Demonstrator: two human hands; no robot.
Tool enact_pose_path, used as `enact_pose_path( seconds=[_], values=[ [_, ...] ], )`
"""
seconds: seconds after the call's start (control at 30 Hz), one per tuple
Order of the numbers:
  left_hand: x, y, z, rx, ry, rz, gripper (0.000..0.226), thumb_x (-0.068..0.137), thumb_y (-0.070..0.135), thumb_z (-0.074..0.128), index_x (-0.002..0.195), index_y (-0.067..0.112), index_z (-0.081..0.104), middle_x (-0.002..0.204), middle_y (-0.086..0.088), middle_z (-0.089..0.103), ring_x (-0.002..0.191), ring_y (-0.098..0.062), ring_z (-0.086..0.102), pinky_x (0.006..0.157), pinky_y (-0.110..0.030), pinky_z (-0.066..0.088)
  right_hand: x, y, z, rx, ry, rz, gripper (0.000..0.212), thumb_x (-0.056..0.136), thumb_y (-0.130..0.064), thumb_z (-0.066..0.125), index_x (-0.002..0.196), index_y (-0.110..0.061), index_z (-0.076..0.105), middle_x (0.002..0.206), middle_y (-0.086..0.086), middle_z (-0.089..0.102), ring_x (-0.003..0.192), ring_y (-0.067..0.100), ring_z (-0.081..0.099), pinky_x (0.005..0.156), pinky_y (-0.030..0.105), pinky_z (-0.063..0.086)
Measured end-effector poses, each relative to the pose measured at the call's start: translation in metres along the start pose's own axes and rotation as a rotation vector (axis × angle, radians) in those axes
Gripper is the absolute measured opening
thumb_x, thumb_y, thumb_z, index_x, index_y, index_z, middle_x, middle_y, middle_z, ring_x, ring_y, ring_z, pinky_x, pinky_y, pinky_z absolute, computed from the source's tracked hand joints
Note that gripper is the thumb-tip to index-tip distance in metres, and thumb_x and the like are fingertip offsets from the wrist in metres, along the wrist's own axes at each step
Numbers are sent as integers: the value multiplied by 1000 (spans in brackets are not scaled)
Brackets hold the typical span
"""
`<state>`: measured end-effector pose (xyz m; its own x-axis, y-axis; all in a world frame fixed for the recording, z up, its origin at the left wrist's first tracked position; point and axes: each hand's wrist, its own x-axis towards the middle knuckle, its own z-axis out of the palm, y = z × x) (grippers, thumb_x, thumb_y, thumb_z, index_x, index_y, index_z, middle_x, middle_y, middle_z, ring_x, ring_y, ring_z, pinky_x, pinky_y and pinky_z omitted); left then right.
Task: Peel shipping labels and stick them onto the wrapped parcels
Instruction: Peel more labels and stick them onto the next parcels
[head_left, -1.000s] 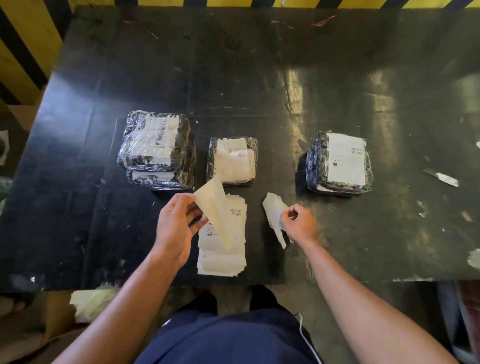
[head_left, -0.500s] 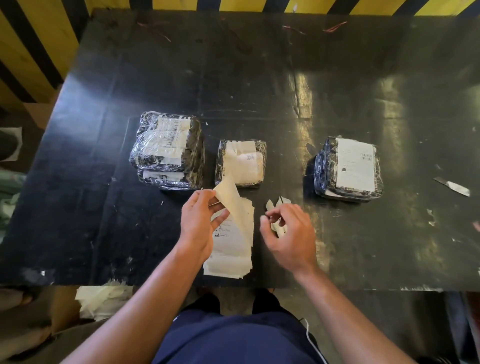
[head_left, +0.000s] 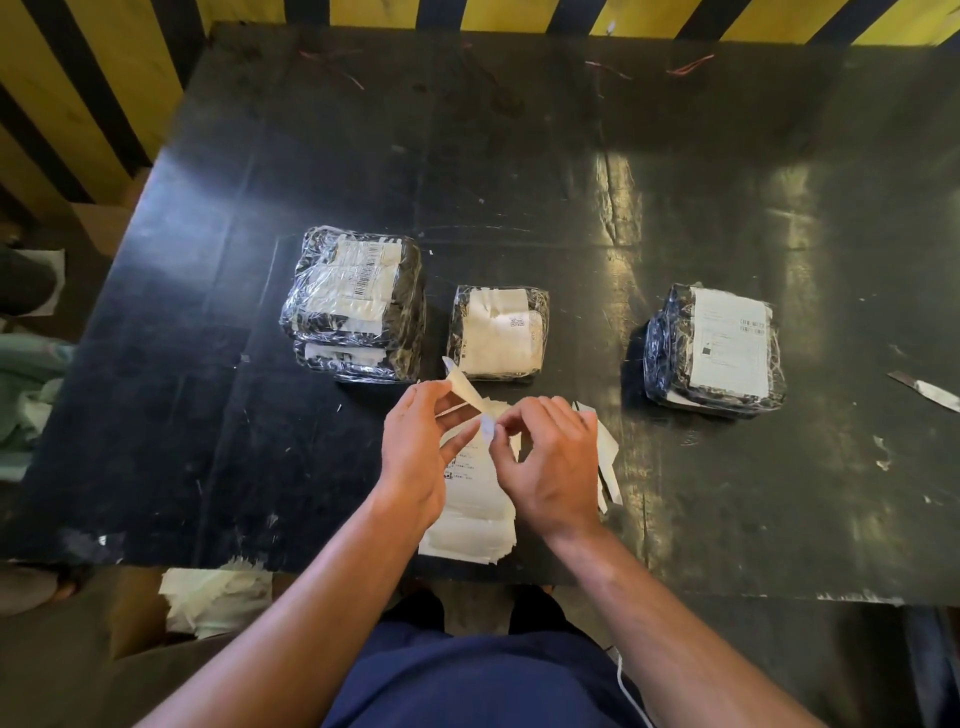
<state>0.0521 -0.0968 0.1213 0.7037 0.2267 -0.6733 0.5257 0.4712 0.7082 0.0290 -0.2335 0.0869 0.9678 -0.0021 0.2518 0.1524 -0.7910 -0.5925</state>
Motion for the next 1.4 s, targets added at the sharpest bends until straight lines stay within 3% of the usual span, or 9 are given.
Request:
enact_pose_path(
  seconds=[0.17, 0.27, 0.37, 0.47, 0.73, 0.87, 1.03, 1.2, 1.4],
  values=[
    [3, 5, -7, 190, -29, 122, 38, 105, 47, 53, 113, 15, 71, 109, -7, 78, 102, -22, 75, 91, -38, 60, 24, 17, -12, 474, -9, 445, 15, 86, -11, 78, 78, -21, 71, 76, -8, 72, 71, 6, 65, 70, 24, 52],
    [17, 8, -16, 412, 44, 209, 19, 102, 34, 65, 111, 19, 71, 108, -2, 76, 103, -18, 73, 94, -37, 59, 37, 37, -22, 832, -119, 760, 9, 88, -8, 80, 82, -14, 75, 89, 7, 79, 83, 19, 70, 85, 41, 58],
    [29, 10, -20, 476, -53, 113, 22, 100, 33, 68, 119, 21, 72, 114, -2, 76, 106, -16, 73, 98, -37, 58, 41, 51, -25, 1016, -196, 898, 14, 89, -8, 78, 78, -15, 78, 101, 13, 81, 92, 29, 68, 96, 55, 51],
    [36, 12, -16, 470, -162, 72, 23, 99, 32, 69, 118, 18, 72, 113, 0, 79, 107, -16, 74, 99, -38, 57, 42, 56, -21, 1088, -203, 950, 12, 89, -6, 77, 80, -13, 77, 105, 15, 81, 96, 32, 63, 92, 49, 44],
    [64, 0, -5, 527, -92, 134, 9, 95, 24, 76, 101, 17, 76, 99, 5, 82, 96, -12, 77, 82, -27, 58, 50, 60, 0, 874, -146, 915, 6, 90, -3, 76, 92, 1, 72, 95, 11, 80, 66, 6, 69, 60, 17, 53],
    [83, -10, 7, 625, 17, 193, 9, 91, 26, 81, 97, 23, 76, 93, 8, 79, 90, -8, 75, 79, -24, 58, 59, 69, 27, 666, -80, 910, 8, 88, -6, 80, 87, -5, 72, 91, 4, 79, 87, 18, 75, 76, 32, 63],
    [117, -11, 28, 711, 132, 237, 11, 93, 27, 79, 100, 22, 73, 93, 7, 74, 88, -6, 70, 71, -18, 51, 89, 77, 57, 513, -17, 905, 11, 87, -14, 82, 83, -16, 72, 85, -8, 74, 82, 10, 68, 67, 25, 51],
    [154, -7, 43, 750, 155, 216, 14, 95, 25, 76, 105, 20, 69, 95, 7, 71, 87, -6, 68, 69, -26, 58, 122, 89, 83, 448, 1, 916, 9, 87, -18, 83, 85, -16, 74, 86, -7, 74, 83, 11, 69, 78, 32, 57],
    [185, -5, 52, 800, 192, 214, 12, 95, 25, 76, 104, 22, 69, 91, 11, 70, 80, 0, 65, 59, -18, 50, 140, 97, 102, 409, -12, 962, 10, 91, -25, 80, 87, -20, 72, 90, -10, 72, 84, 8, 66, 72, 32, 57]
  ],
)
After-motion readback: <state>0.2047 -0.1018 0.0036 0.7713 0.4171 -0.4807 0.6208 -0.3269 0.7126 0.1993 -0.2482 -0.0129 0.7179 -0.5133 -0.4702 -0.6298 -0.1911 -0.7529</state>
